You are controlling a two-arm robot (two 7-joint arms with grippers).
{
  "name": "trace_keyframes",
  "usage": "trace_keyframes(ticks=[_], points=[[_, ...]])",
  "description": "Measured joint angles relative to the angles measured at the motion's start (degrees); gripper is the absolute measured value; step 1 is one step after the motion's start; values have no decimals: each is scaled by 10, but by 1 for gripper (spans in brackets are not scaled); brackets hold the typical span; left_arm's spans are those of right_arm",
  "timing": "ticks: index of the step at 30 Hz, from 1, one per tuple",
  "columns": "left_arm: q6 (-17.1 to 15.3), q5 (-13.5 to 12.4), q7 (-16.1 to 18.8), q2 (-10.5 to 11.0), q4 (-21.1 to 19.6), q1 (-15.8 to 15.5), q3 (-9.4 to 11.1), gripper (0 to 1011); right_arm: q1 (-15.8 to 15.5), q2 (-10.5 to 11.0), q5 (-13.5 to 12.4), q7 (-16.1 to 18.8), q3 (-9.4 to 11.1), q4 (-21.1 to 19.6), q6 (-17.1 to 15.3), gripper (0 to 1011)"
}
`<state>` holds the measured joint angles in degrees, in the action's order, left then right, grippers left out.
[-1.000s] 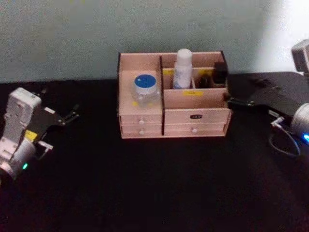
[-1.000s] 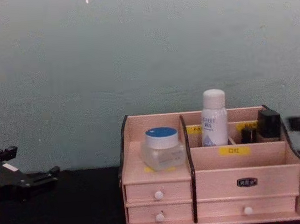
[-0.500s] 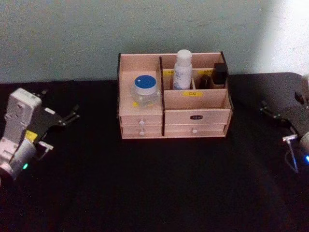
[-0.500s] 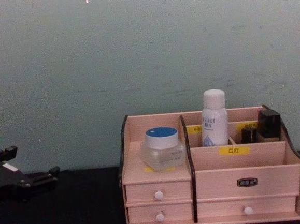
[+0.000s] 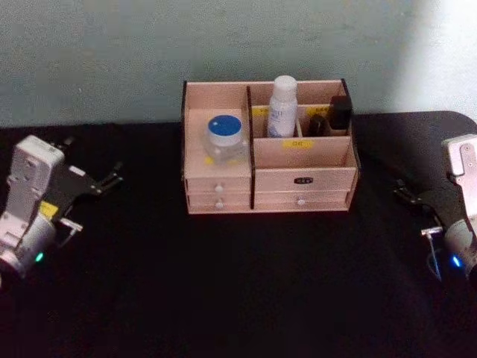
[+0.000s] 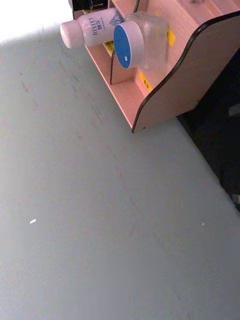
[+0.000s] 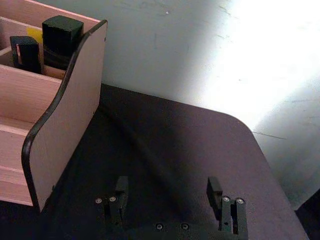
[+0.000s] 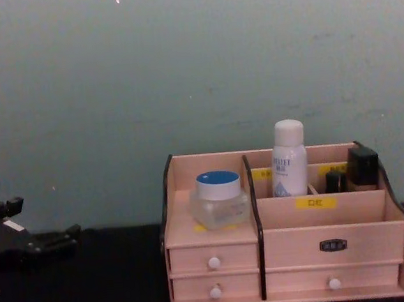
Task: Pick up the facial cleanser and watermelon frost from the table and place them into the tiered storage box.
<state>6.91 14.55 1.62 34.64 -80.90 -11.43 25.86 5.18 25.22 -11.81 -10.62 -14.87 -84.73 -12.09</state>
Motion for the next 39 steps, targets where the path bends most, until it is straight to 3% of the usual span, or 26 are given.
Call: trace_keyframes(ticks=[39], points=[[0, 0, 0, 0, 0, 0, 0, 1001, -1, 3, 4, -3, -3, -5, 1, 1003]])
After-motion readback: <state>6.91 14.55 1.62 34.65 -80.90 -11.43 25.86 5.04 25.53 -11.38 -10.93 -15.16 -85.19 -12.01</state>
